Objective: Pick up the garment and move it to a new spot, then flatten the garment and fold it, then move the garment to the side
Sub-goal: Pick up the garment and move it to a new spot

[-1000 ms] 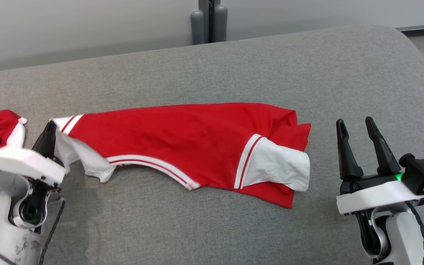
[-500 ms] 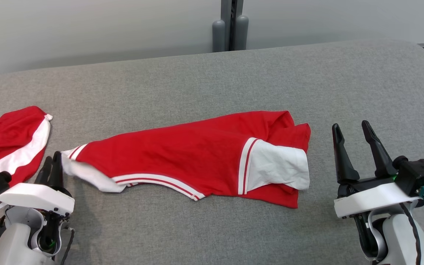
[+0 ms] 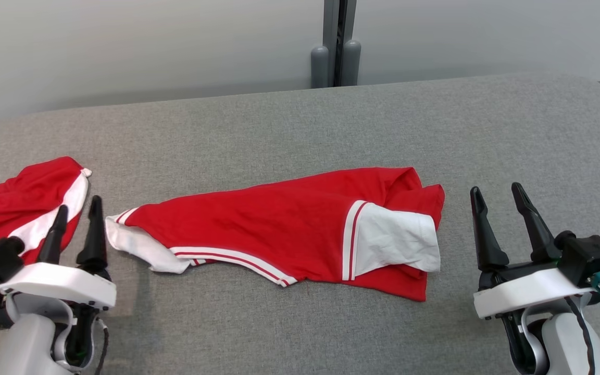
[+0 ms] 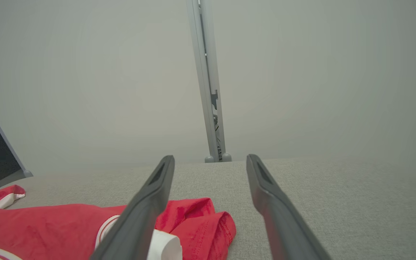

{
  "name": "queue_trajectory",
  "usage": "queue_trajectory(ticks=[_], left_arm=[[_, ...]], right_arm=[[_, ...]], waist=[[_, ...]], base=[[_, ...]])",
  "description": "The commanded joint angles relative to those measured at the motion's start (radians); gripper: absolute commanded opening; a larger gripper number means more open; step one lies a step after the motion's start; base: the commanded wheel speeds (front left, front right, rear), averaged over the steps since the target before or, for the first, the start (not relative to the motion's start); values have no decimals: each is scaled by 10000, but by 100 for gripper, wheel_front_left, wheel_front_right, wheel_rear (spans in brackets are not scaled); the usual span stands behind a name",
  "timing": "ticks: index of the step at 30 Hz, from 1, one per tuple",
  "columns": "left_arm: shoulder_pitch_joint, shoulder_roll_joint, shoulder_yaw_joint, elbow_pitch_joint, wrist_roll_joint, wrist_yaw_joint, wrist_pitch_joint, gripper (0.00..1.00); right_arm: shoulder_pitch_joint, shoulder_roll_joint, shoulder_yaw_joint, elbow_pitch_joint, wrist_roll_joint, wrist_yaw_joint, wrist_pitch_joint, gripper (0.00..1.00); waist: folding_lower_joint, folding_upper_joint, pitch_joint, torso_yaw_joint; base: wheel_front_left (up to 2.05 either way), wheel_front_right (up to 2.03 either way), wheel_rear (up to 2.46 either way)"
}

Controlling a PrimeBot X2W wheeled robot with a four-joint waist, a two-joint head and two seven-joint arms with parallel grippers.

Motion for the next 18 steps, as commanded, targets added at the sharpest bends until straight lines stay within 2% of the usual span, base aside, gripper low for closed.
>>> queue_trajectory(ticks=[1, 6, 9, 13, 18], left_arm=[[203, -4, -73, -324, 304, 161, -92, 100], [973, -37, -3, -1730, 1457, 906, -234, 100], [1580, -238, 396, -2776, 2201, 1309, -237, 100], [2293, -759, 821, -3565, 2876, 1386, -230, 100], [2787, -1295, 1029, -3657, 3610, 1338, -232, 100]], right_arm=[[149, -68, -49, -7, 22, 23, -52, 100], [181, -69, -85, -72, 68, 23, -52, 100], [256, -70, -102, -150, 74, 22, -54, 100], [379, -67, -96, -198, 102, 23, -52, 100], [531, -93, -26, -246, 53, 23, -52, 100]], waist=[[0, -1, -51, 28], [0, -1, -163, 54], [0, -1, -199, 61], [0, -1, -251, 95], [0, -1, -301, 181]], base=[[0, 0, 0], [0, 0, 0], [0, 0, 0], [0, 0, 0], [0, 0, 0]])
